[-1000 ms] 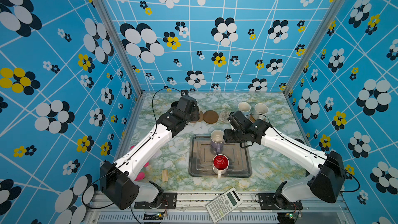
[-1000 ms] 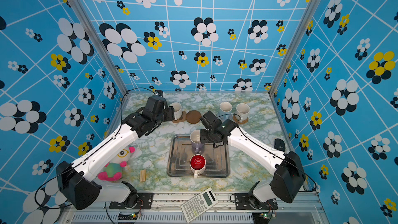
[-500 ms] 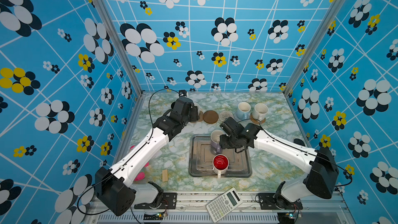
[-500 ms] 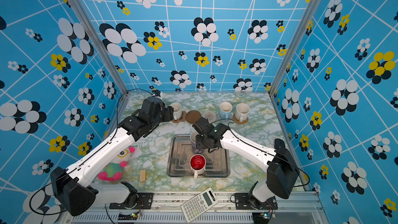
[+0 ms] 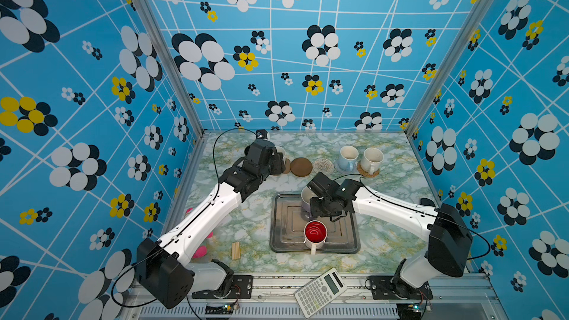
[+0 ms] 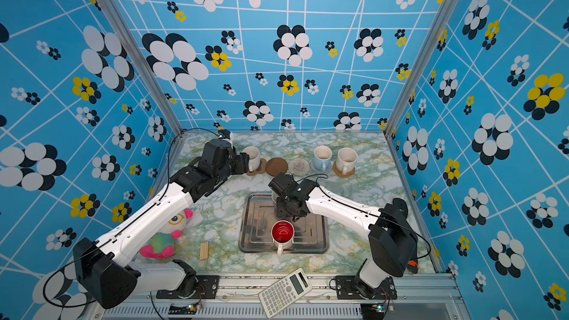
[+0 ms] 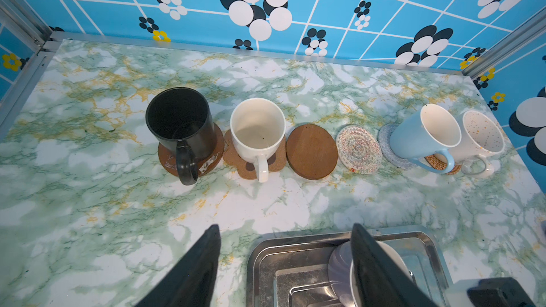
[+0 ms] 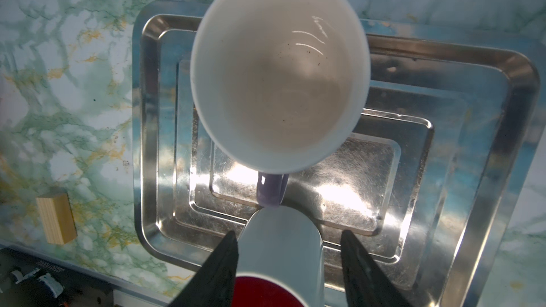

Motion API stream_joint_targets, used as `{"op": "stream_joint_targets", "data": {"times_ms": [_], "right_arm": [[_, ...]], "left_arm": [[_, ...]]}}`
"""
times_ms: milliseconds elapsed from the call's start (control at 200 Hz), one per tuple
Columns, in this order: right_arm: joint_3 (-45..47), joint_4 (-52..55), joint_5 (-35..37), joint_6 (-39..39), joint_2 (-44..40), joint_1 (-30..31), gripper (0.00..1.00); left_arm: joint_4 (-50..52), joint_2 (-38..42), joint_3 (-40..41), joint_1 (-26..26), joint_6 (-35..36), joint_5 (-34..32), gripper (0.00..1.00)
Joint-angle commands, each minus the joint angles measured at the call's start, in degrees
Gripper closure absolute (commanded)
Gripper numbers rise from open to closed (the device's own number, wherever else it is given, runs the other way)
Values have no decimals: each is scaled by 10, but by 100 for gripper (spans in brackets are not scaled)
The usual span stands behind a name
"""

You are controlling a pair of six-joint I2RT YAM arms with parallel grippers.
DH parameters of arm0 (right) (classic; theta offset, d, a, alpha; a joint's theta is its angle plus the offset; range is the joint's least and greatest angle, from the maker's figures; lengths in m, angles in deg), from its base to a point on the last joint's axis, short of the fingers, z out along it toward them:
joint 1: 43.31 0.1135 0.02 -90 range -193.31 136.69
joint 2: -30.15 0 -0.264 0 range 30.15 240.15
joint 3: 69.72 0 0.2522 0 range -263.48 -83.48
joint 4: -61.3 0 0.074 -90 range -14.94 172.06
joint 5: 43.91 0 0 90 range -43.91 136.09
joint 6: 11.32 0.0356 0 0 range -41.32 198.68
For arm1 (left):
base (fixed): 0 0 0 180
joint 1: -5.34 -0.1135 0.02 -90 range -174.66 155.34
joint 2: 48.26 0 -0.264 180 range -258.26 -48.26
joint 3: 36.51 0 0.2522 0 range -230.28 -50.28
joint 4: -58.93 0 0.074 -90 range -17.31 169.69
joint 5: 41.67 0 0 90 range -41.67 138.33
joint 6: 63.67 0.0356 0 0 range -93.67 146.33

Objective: Place cups on coasters
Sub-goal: Pick up the cup from the tray.

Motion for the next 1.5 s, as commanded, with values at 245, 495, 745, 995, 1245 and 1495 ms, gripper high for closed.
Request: {"op": "stream_joint_targets", "data": {"times_ms": [245,495,745,995,1245,1495], "right_arm": [[-9,-35,10,11,42,4,47],[-24,-32,18,11,71,4,54],[-34,-30,25,8,93,4,62],[-38,-32,33,9,104,4,69],[-46,-31,38,6,118,4,73],[-53,-23,46,2,121,4,97]], "left_arm": [[-10,6,7,-12,14,27,29],[-20,-3,4,-20,11,55,29],[-17,-6,3,-26,11,58,29],[-15,-9,3,-27,11,61,29],[-15,-10,4,-30,11,62,29],[-15,-12,4,-33,12,63,29]]}}
